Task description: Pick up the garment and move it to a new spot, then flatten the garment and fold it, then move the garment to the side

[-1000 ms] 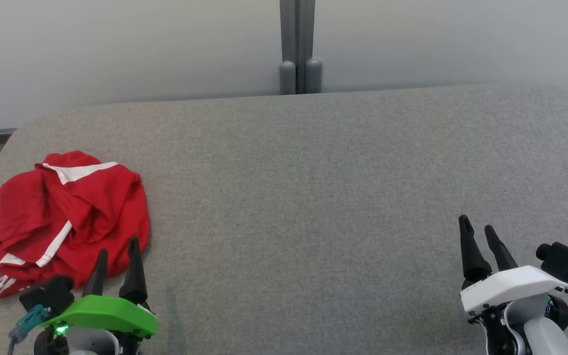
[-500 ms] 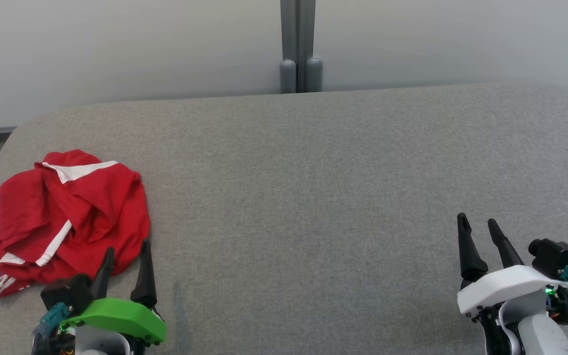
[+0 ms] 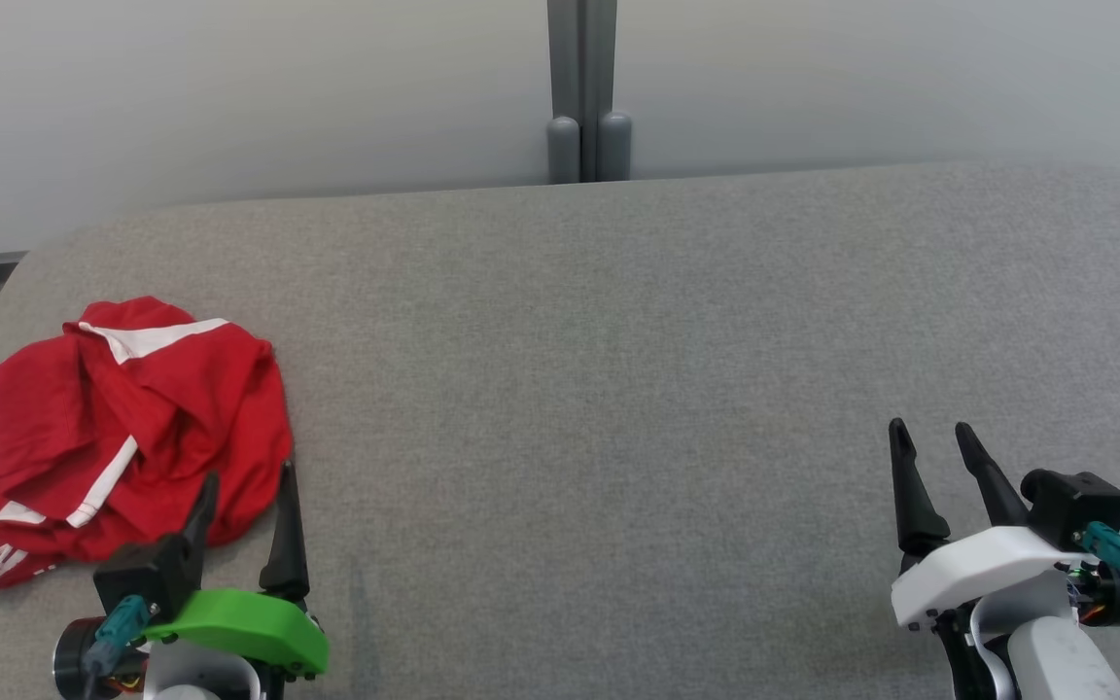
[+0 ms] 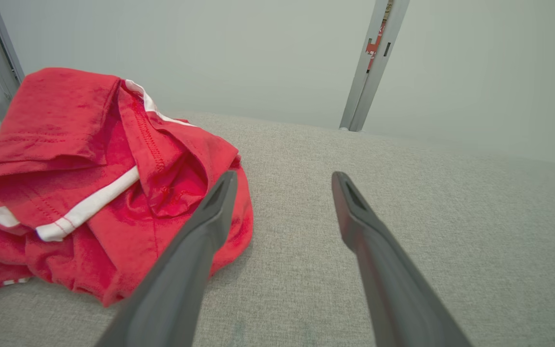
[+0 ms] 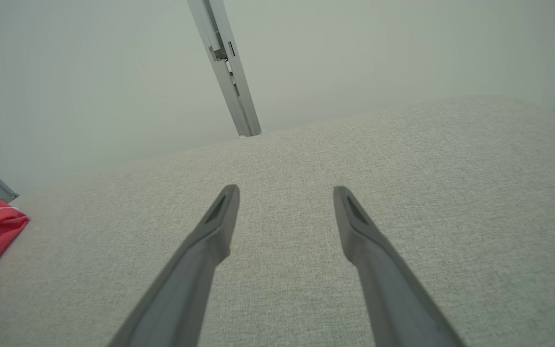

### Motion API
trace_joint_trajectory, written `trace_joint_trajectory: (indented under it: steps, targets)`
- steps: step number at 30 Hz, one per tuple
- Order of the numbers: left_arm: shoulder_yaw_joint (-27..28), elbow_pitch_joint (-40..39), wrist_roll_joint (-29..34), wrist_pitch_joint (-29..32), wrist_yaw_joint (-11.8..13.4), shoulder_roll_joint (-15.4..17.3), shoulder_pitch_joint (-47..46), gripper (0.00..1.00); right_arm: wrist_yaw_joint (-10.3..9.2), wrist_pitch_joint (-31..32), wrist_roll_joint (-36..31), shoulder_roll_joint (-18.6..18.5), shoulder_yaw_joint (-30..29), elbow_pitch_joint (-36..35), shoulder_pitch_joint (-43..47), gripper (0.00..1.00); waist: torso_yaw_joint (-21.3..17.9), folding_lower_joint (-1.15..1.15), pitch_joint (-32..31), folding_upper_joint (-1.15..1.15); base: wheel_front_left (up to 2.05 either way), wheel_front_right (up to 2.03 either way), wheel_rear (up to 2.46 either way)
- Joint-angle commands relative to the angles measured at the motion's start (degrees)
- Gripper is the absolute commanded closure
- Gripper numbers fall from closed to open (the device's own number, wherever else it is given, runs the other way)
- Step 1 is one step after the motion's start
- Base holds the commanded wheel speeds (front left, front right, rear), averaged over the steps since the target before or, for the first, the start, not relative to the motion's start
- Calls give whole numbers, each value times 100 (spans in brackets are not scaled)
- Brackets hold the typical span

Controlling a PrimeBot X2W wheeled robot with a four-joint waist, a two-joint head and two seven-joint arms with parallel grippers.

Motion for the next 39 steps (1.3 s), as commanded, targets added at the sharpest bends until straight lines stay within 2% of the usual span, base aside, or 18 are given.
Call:
trace_joint_trajectory:
  steps: [1,7,13,30,35,39]
  targets:
    - [-6,1,151,-40,-34,1,-1,0,2,-57,-150,-24,-29,26,-2,0,9,0,-2,0,0,0,0]
    - [20,191,374,-112,-70,-87,100,0,2,-136,-418,-28,-19,234,68,0,97,0,35,0,0,0,0]
    - [197,292,517,-180,-110,-168,81,0,2,-195,-653,-29,176,266,-14,0,412,0,113,0,0,0,0]
    - [901,638,1136,-358,-145,-261,255,0,1,-377,-1021,-41,1233,547,-341,0,2471,0,275,0,0,0,0]
    - [1102,789,1219,-421,-184,-279,308,0,1,-426,-1191,-46,1433,631,-393,0,2927,0,351,0,0,0,0]
    - [1190,866,1052,-400,-213,-305,339,0,1,-425,-1135,-45,1463,684,-441,0,3001,0,428,0,0,0,0]
